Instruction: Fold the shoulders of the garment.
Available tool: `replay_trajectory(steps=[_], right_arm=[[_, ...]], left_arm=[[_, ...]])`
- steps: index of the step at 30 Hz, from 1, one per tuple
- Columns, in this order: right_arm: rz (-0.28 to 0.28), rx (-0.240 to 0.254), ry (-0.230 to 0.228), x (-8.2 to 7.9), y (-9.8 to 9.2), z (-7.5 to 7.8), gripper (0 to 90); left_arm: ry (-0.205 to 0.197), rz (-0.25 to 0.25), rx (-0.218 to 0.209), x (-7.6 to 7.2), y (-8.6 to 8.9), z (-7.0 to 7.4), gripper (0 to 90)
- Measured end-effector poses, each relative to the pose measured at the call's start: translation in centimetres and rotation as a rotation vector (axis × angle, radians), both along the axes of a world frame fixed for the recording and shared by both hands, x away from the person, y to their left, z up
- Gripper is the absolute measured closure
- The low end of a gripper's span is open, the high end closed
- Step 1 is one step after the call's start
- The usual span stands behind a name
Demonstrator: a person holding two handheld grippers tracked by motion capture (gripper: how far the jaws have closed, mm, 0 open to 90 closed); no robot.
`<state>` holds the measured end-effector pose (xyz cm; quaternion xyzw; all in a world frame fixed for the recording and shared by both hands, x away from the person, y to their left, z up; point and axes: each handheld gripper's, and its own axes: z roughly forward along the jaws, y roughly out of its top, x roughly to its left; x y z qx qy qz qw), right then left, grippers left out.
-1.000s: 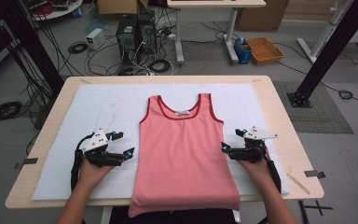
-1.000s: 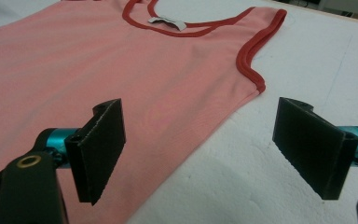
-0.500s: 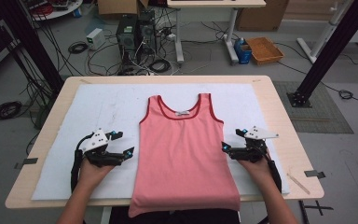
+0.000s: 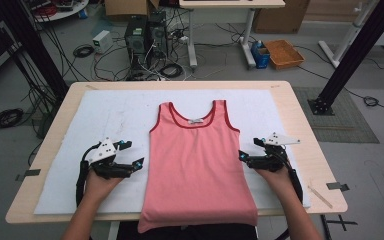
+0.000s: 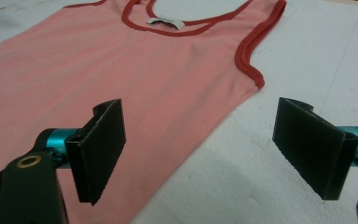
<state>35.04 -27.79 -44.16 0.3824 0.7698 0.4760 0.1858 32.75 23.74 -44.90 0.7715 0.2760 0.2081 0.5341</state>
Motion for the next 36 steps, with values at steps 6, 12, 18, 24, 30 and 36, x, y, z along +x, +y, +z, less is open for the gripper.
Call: replay_trajectory(steps=[6,12,18,24,30,36], right_arm=[[0.009,0.0,-0.017,0.1,0.3,1.1,16.8],[0.012,0.006,-0.009,0.6,0.4,2.2,16.8],[0.016,-0.005,-0.005,1.9,0.7,3.5,16.8],[0.009,-0.009,0.01,3.9,1.5,4.9,16.8],[-0.006,-0.016,0.033,6.0,2.2,5.5,16.8],[-0.021,-0.012,0.037,7.5,2.5,5.8,16.8]], left_arm=[[-0.002,-0.006,-0.004,0.0,0.0,0.0,21.0],[-0.001,-0.003,-0.008,0.0,0.1,0.0,21.0],[0.002,-0.004,-0.009,0.0,0.1,0.0,21.0],[0.006,0.0,-0.014,0.0,0.1,0.0,21.0],[0.007,-0.001,-0.014,0.0,0.2,0.0,21.0],[0.007,-0.002,-0.015,0.0,0.2,0.0,21.0]])
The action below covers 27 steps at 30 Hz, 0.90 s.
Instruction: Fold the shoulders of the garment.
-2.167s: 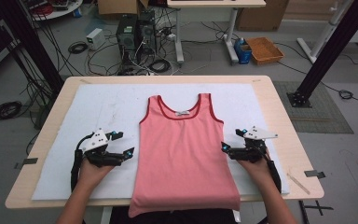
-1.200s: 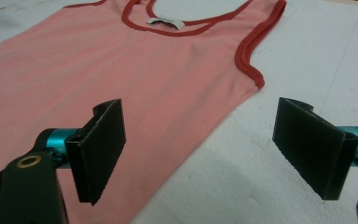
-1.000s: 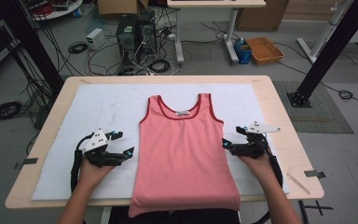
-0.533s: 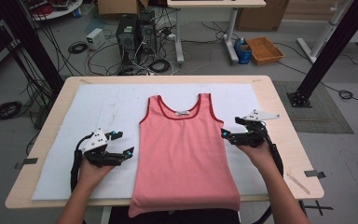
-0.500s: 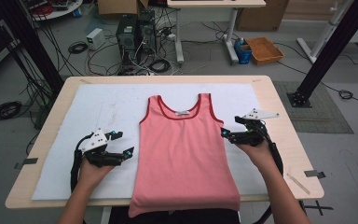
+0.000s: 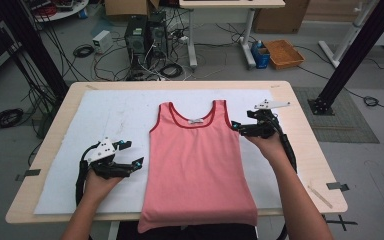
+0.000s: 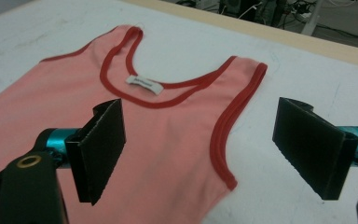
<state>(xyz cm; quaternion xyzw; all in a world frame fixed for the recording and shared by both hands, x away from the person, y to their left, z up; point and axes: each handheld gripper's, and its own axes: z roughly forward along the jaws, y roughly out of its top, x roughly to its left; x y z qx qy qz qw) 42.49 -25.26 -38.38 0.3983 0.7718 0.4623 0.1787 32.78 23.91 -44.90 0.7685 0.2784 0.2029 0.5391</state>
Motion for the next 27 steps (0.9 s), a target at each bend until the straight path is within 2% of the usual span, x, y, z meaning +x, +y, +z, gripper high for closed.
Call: replay_trajectory(steps=[8,11,14,16,23,27], right_arm=[[-0.037,0.002,0.012,3.0,0.7,0.2,16.8],[-0.054,-0.015,0.026,4.3,1.1,0.3,16.8],[-0.064,-0.011,0.027,5.1,1.4,0.3,16.8],[-0.074,-0.034,0.048,6.1,2.0,0.2,16.8],[-0.087,-0.023,0.053,7.2,2.9,-0.4,16.8],[-0.098,-0.056,0.088,8.1,3.2,-1.2,16.8]], left_arm=[[-0.007,0.0,0.006,0.0,-0.1,0.0,21.0],[-0.006,-0.002,0.005,0.0,0.0,0.0,21.0],[-0.005,-0.002,0.006,0.0,0.0,0.0,21.0],[-0.004,-0.002,0.003,0.0,0.0,0.0,21.0],[0.004,0.001,-0.002,0.1,0.0,0.0,21.0],[-0.001,0.004,0.004,0.0,0.0,0.0,21.0]])
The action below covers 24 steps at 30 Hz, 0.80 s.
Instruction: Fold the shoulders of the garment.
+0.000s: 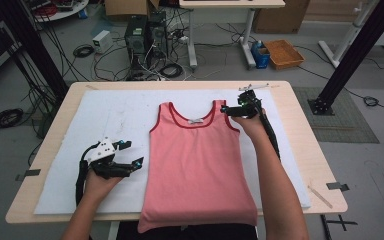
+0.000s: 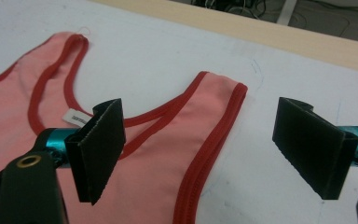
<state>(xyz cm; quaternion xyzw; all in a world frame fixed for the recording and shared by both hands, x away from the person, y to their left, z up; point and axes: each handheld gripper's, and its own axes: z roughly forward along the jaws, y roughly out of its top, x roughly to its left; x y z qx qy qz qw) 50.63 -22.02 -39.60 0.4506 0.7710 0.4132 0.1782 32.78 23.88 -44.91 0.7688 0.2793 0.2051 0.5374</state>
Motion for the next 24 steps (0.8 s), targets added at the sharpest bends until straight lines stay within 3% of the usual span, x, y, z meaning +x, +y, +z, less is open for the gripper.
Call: replay_trajectory(steps=[17,19,24], right_arm=[[-0.021,-0.046,0.029,3.3,2.2,-1.1,16.8],[-0.027,-0.053,0.067,4.1,2.6,-1.6,16.8],[-0.045,-0.085,0.076,5.2,3.2,-2.5,16.8]], left_arm=[[0.012,0.002,-0.01,0.2,0.1,0.0,21.0],[0.014,-0.001,-0.007,0.2,0.1,0.0,21.0],[0.015,0.0,-0.012,0.2,0.1,0.0,21.0]])
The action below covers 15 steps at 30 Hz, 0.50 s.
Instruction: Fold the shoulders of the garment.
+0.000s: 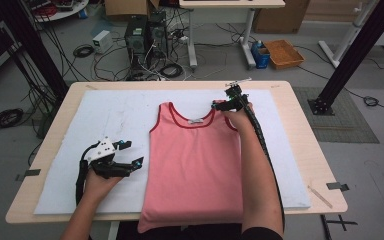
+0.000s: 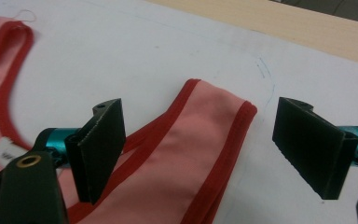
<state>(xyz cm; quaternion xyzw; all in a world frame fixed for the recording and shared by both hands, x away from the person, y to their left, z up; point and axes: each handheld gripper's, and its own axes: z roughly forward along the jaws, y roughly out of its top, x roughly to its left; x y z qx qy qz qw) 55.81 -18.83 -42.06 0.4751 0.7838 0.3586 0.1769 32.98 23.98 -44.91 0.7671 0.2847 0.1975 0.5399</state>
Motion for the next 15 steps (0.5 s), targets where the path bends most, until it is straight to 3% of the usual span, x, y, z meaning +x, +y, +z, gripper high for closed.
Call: replay_trajectory(steps=[4,9,10,15], right_arm=[[-0.038,0.02,0.024,1.0,-0.2,-0.8,16.9],[-0.028,-0.028,0.068,1.6,0.5,-1.3,18.0],[-0.015,-0.044,0.083,1.8,0.9,-1.5,25.0],[-0.01,-0.062,0.083,2.0,1.3,-1.9,35.3]], left_arm=[[0.0,-0.001,0.0,0.0,0.0,0.0,21.0],[0.0,-0.001,0.003,0.0,0.0,0.0,21.0],[-0.001,-0.003,0.007,0.0,0.0,0.0,21.0],[-0.004,-0.004,0.011,0.0,-0.1,0.0,21.0]])
